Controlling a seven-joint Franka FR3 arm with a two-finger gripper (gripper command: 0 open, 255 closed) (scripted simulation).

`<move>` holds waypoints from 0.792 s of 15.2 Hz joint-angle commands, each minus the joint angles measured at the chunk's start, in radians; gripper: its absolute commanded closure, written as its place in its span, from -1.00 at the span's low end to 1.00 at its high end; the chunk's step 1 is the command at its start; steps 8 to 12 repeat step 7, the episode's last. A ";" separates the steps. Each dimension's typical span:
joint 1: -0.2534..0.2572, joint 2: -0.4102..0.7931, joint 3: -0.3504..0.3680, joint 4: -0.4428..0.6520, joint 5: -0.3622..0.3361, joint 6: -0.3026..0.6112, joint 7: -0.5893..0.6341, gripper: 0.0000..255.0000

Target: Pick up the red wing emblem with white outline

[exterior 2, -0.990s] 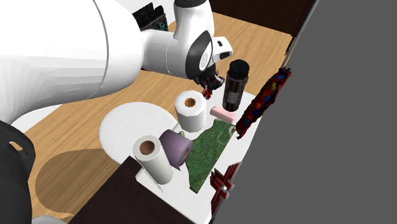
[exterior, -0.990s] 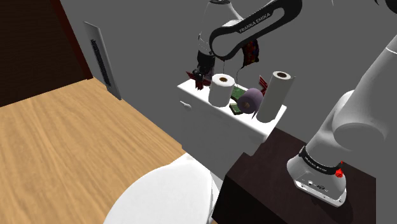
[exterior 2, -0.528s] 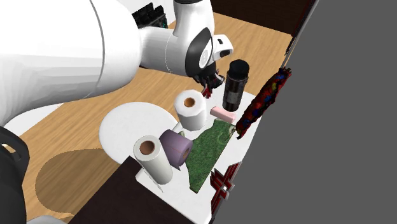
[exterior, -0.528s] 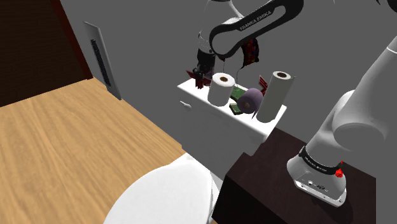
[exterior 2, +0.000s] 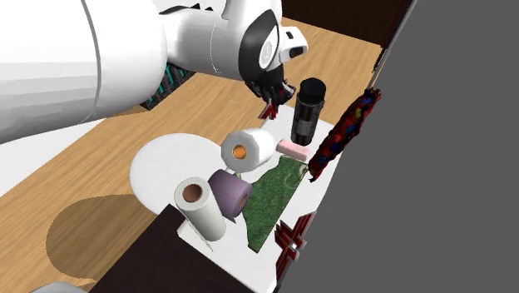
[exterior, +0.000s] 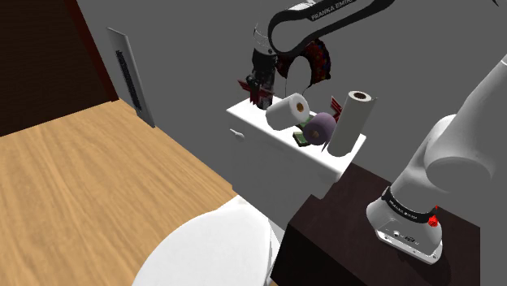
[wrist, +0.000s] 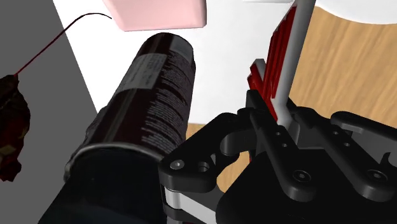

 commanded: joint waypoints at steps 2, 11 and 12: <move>0.000 -0.017 -0.001 0.023 0.005 -0.040 -0.007 1.00; 0.000 -0.030 -0.001 0.052 0.010 -0.081 -0.012 1.00; 0.000 -0.030 -0.001 0.052 0.010 -0.081 -0.012 1.00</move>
